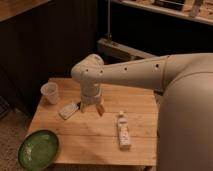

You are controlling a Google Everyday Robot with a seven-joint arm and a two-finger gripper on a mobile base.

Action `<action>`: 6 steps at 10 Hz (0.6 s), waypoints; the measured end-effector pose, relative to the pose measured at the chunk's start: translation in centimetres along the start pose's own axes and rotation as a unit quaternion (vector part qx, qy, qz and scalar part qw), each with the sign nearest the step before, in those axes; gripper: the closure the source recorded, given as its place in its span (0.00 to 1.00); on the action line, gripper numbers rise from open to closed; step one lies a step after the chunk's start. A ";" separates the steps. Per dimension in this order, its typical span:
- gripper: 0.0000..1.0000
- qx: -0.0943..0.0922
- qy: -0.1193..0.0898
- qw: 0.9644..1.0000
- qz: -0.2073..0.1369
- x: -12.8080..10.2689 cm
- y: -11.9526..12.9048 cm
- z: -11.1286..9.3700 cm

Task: Push the ceramic bowl across the table

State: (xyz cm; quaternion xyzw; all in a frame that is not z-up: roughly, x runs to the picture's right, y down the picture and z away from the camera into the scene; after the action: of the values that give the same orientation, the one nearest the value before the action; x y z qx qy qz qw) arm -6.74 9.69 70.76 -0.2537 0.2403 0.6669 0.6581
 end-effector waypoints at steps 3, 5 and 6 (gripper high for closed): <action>0.35 0.001 0.001 1.000 0.000 0.0 -0.1 0.0; 0.35 0.001 0.001 1.000 0.000 0.0 -0.1 0.0; 0.35 0.001 0.001 1.000 0.001 0.0 -0.1 0.0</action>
State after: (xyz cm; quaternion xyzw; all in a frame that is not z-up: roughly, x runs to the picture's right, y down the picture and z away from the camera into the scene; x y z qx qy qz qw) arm -6.59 9.73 70.76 -0.2533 0.2419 0.6670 0.6576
